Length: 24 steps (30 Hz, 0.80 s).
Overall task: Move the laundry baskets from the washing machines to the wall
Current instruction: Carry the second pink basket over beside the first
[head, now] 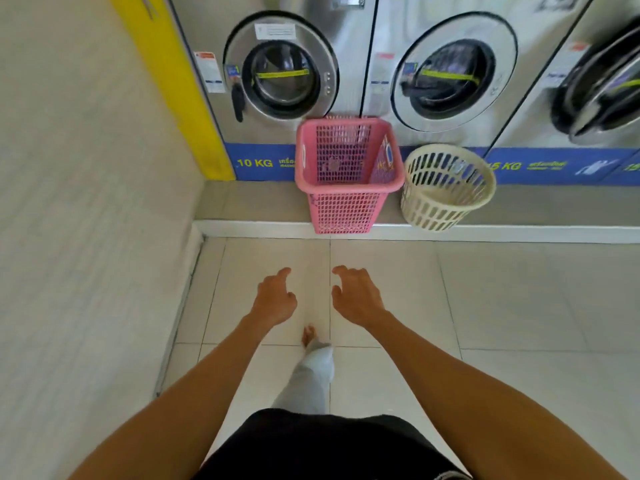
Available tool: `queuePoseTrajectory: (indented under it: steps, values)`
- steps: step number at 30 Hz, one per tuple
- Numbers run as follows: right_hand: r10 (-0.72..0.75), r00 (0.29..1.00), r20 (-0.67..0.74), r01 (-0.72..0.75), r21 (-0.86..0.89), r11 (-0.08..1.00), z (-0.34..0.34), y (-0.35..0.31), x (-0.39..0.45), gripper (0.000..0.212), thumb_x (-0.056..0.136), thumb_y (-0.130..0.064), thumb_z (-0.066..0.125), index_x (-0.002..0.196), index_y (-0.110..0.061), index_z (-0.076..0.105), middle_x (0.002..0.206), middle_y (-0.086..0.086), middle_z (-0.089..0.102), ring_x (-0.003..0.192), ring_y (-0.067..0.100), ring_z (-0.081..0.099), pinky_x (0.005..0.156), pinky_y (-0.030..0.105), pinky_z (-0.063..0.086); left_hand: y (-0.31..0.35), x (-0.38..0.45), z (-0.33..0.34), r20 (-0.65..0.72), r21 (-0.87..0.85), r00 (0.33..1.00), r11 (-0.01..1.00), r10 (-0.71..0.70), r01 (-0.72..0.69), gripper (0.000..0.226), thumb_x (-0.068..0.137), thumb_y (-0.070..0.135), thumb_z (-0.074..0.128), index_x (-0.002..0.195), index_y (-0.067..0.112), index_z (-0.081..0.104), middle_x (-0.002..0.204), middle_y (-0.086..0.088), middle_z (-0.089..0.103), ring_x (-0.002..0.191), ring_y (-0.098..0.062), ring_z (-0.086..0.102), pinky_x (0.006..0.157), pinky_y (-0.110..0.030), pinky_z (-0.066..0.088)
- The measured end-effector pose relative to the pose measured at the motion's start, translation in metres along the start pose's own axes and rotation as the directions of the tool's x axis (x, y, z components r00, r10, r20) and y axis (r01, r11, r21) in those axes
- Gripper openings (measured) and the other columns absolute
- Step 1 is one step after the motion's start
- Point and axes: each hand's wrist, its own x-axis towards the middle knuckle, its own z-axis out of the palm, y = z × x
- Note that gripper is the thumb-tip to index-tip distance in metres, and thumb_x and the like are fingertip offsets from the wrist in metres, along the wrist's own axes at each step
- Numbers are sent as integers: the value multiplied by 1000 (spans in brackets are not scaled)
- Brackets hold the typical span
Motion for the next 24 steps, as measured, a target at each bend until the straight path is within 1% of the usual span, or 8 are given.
queuePoseTrajectory:
  steps: [2,5,8,11,14,19,22,24]
  values:
    - [28,999,-23,-27,10,1000,-10,11,25,45,101,-29,51,145,-22,47,137,3,60,130,23,49,101,38,47,15,30,-3,21,24,1000,999,23,-24,65,92,11,52,154,18,32,147,-15,48,136,-36,45,110,-45,42]
    - [66,997,-48,-65,22,998,-21,23,70,53,99,-38,52,148,-22,38,133,4,61,123,25,54,98,40,49,36,78,-12,55,54,997,997,45,-48,64,93,7,52,154,17,34,148,-14,47,137,-33,45,110,-40,41]
    - [92,996,-14,-92,28,995,-34,30,119,58,99,-41,50,151,-22,32,141,3,55,128,25,50,101,43,47,53,134,-27,74,65,996,996,49,-54,64,92,6,51,153,18,36,146,-16,49,136,-34,46,111,-40,40]
    - [114,993,10,-115,20,993,-53,36,164,59,100,-40,51,152,-21,32,146,5,52,133,27,47,105,45,44,69,183,-42,86,60,996,998,19,-24,66,91,8,50,154,18,34,147,-17,48,138,-36,43,113,-44,39]
    - [122,992,-15,-122,43,992,-72,43,210,57,99,-35,53,150,-19,33,143,6,54,130,28,48,103,45,46,91,227,-57,113,77,994,997,-7,-2,66,91,9,49,155,14,32,150,-19,44,140,-37,39,114,-46,37]
    - [145,988,-51,-141,66,988,-94,57,275,57,98,-31,57,149,-18,35,143,5,55,130,27,51,102,45,48,114,287,-75,127,60,992,998,-10,2,68,87,8,50,153,14,35,142,-21,52,133,-38,48,109,-47,43]
    - [182,982,-56,-175,104,979,-103,68,313,56,98,-30,56,148,-15,35,142,7,55,130,29,51,101,48,49,120,324,-83,117,63,993,998,3,-10,65,87,6,49,151,14,38,132,-22,59,125,-38,54,105,-47,46]
    - [195,978,-75,-185,126,975,-106,79,340,60,96,-29,58,149,-16,33,139,8,56,128,31,52,99,50,52,127,345,-87,129,71,992,997,-9,0,64,88,6,49,151,14,39,132,-23,59,125,-39,53,105,-46,45]
